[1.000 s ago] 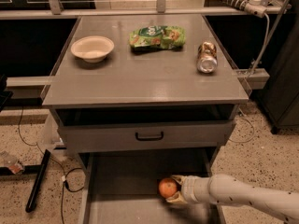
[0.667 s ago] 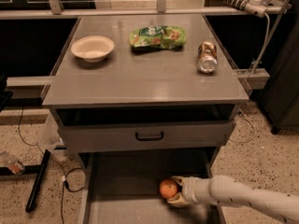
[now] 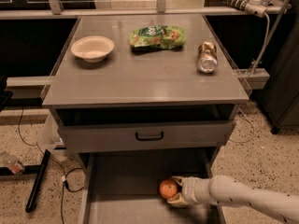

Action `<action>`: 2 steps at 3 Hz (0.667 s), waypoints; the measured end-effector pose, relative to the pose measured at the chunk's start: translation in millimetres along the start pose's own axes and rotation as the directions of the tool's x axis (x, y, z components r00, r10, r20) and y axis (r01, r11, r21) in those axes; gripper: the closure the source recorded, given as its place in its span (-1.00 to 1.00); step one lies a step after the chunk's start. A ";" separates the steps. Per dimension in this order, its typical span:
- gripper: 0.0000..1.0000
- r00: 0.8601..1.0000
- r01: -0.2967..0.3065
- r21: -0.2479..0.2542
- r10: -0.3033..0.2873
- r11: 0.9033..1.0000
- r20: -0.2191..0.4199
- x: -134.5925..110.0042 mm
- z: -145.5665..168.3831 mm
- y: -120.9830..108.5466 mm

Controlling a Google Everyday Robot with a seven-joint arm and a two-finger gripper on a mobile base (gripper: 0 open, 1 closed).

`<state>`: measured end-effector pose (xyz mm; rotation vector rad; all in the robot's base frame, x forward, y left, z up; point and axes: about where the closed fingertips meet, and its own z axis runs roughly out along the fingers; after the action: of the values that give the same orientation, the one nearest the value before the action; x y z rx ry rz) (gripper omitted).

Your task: Place orange into middle drawer

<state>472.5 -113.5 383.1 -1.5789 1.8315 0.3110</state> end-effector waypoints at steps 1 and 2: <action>-0.30 1.000 0.000 0.000 0.000 1.000 0.000 0.0 0.0 0.0; -0.77 1.000 0.000 0.000 0.000 1.000 0.000 0.0 0.1 0.1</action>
Offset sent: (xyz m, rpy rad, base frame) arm 0.0000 0.0000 0.0000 0.0000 0.0000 0.0000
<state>472.5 -113.5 383.1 -1.5790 1.8314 0.3112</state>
